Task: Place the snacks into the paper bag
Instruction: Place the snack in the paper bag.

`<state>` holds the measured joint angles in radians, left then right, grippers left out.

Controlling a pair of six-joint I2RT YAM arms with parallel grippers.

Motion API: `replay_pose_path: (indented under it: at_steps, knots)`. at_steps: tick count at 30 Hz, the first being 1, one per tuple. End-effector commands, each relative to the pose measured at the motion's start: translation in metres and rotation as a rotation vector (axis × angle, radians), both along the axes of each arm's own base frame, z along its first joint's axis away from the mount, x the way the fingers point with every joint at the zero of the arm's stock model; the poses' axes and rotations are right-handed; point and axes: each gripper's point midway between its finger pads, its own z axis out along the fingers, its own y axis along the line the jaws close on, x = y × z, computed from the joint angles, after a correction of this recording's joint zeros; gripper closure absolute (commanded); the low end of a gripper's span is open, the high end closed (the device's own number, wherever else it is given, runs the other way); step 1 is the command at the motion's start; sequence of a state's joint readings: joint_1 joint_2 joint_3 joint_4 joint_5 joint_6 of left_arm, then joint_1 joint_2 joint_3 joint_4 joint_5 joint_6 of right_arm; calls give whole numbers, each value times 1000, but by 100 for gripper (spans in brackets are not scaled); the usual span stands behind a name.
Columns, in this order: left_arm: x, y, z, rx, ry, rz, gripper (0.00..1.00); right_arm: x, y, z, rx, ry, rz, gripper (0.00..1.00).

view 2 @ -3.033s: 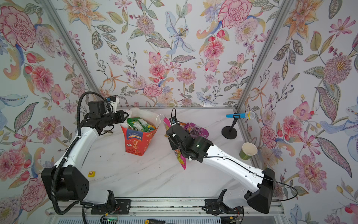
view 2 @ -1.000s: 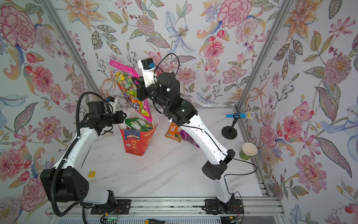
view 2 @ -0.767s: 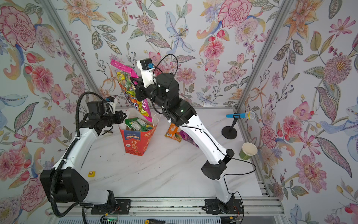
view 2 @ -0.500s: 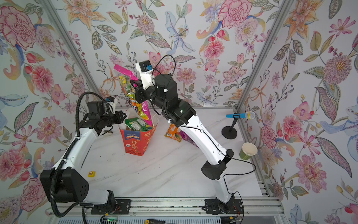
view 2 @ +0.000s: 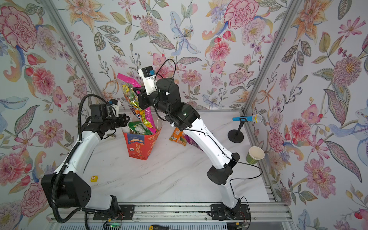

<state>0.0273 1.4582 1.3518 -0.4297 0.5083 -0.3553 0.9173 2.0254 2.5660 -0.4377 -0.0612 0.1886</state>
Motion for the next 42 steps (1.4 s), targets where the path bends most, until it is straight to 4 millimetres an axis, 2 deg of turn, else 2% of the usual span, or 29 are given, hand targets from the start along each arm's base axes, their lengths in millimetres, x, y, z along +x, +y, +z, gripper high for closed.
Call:
replay_pose_path:
  at_steps: [1, 13, 24, 32, 42]
  knots:
    - [-2, 4, 28, 20, -83, 3, 100, -13, -3, 45, 141, -85, 33, 100]
    - [-2, 3, 29, 14, -86, 0, 100, 14, 5, 17, 121, -26, 31, 100]
    - [-1, 1, 28, 8, -86, -8, 100, 30, 14, 6, 111, -71, 14, 100]
    - [-1, 1, 27, 7, -84, -12, 100, 33, 24, 10, 145, -129, 12, 100]
    - [-1, 0, 25, 5, -81, -16, 100, 34, 45, -8, 110, -198, 34, 100]
